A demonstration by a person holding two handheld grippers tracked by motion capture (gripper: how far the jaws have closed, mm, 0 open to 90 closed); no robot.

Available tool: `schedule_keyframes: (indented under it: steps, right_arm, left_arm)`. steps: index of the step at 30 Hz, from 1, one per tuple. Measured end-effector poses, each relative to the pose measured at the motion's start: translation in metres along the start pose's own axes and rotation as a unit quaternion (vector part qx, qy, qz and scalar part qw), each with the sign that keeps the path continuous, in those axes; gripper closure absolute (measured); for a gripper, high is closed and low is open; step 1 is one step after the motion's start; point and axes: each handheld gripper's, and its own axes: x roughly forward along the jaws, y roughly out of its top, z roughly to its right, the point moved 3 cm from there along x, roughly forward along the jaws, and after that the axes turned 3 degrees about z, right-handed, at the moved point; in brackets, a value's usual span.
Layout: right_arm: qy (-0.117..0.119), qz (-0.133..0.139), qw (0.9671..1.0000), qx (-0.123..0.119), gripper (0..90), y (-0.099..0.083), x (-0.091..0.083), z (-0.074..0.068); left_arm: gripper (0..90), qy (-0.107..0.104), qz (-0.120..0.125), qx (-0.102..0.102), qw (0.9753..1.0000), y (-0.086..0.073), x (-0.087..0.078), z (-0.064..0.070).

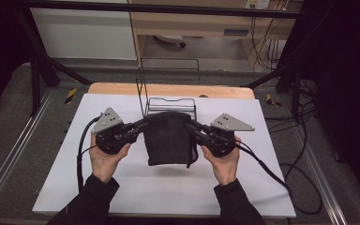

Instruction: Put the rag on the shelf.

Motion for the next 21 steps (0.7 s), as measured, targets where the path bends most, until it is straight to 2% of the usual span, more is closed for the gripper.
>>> schedule_keyframes:
  steps: [11,21]
  right_arm:
    - [-0.021,0.045,0.9987,-0.012,79.2,0.029,-0.005,0.001]
    - [-0.035,0.081,0.9961,-0.009,79.3,0.045,-0.001,0.004]
  left_arm:
    - [82.1,0.004,0.043,-0.011,0.999,0.028,0.004,0.0]
    - [82.2,0.018,0.075,-0.015,0.9969,0.047,0.011,-0.002]
